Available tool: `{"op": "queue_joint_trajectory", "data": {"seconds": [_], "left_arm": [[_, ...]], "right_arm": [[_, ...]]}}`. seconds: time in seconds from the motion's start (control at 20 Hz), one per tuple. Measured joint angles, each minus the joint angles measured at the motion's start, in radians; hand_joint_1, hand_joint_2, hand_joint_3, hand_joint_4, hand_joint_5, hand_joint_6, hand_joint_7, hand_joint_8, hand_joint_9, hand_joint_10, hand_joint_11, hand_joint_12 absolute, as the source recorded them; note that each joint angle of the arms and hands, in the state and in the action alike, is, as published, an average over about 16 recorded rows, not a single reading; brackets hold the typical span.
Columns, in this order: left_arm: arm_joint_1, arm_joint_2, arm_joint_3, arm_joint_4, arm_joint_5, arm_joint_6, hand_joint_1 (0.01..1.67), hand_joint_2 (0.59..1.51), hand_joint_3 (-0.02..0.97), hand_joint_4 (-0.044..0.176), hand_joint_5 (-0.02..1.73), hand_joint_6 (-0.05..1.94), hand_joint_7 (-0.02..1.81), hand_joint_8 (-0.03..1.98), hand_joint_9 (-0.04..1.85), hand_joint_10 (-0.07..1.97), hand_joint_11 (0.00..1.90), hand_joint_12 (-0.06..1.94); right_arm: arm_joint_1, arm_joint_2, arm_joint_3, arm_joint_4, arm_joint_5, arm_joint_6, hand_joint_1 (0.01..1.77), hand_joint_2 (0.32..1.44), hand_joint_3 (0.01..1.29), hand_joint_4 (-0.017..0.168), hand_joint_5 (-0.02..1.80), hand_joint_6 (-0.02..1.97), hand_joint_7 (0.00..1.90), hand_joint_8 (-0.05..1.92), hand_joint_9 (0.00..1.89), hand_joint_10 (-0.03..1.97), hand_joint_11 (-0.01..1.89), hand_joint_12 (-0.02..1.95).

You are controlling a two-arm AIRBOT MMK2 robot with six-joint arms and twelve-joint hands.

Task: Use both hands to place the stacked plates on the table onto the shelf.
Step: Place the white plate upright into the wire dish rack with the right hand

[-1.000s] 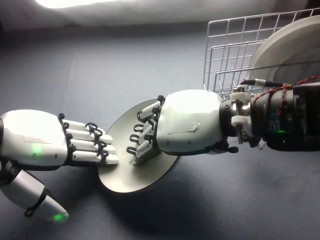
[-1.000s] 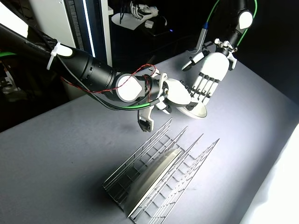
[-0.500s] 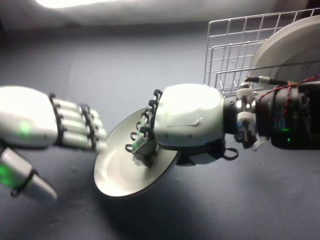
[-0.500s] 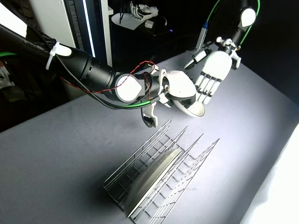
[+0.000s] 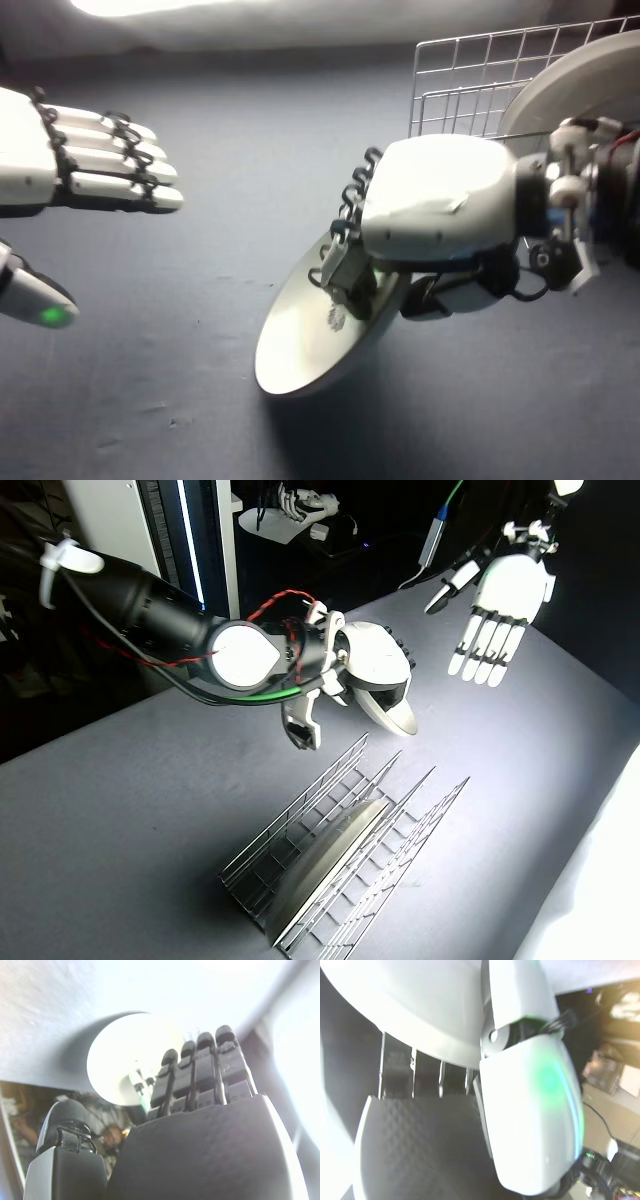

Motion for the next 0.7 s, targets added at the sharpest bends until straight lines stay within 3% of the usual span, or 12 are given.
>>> {"op": "queue_joint_trajectory", "data": {"seconds": [0.35,0.7], "left_arm": [[-0.049,0.058,0.005,0.029,-0.044,-0.018,0.01,1.130,0.005,0.000,0.05,0.01,0.02,0.00,0.02,0.01,0.02,0.01],[-0.126,0.082,-0.003,0.103,-0.072,-0.068,0.01,1.130,0.005,0.000,0.06,0.01,0.02,0.00,0.02,0.01,0.02,0.01]], "right_arm": [[0.042,0.114,-0.106,0.162,-0.004,-0.001,1.41,0.97,0.01,-0.003,0.95,0.93,1.04,0.71,0.97,1.04,0.94,0.89],[0.084,0.205,-0.192,0.324,-0.008,0.001,1.40,0.97,0.01,-0.004,0.97,0.95,1.05,0.77,0.96,1.07,0.91,0.93]]}}
